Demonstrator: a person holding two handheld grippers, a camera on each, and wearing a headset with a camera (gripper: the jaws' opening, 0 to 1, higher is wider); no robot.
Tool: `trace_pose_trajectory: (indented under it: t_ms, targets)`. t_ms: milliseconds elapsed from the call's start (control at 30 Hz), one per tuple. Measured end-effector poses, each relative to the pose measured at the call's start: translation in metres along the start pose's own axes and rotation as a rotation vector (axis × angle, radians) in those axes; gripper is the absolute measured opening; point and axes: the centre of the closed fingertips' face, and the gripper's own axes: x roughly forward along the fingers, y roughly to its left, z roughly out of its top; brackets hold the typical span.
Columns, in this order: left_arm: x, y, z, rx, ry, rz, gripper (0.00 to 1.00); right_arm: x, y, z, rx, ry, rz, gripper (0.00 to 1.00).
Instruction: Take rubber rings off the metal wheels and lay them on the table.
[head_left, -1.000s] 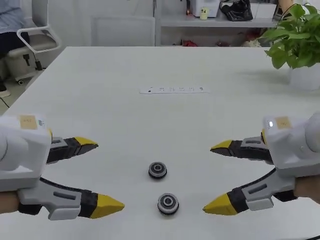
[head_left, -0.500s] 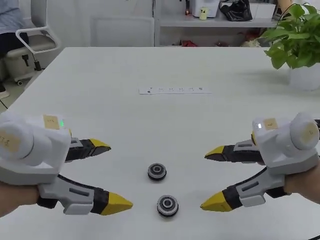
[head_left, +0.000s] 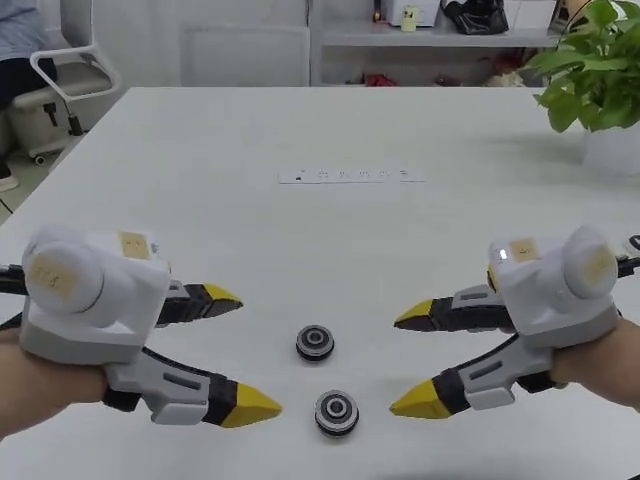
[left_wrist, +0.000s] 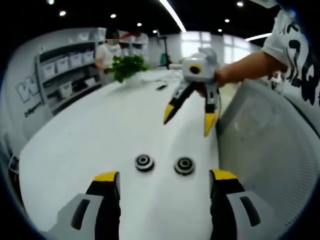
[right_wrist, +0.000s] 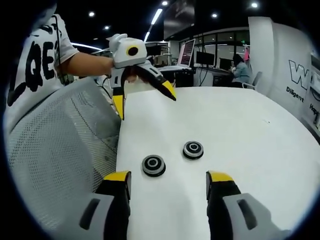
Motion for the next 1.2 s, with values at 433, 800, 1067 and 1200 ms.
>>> trace_pose_trajectory:
  t_ms: [433, 800, 1067, 1200]
  targets:
    - [0.017, -0.008, -0.007, 0.013, 0.032, -0.05, 0.67, 0.011, 0.003, -0.006, -0.01, 0.017, 0.043, 0.52]
    - [0.031, -0.011, -0.01, 0.018, 0.047, -0.086, 0.59, 0.021, 0.01, -0.011, -0.001, 0.026, 0.089, 0.45]
    - [0.042, -0.018, -0.012, 0.029, 0.061, -0.122, 0.54, 0.029, 0.014, -0.018, -0.004, 0.051, 0.124, 0.41]
    - [0.046, -0.021, -0.013, 0.034, 0.072, -0.137, 0.52, 0.031, 0.016, -0.018, -0.002, 0.054, 0.137, 0.4]
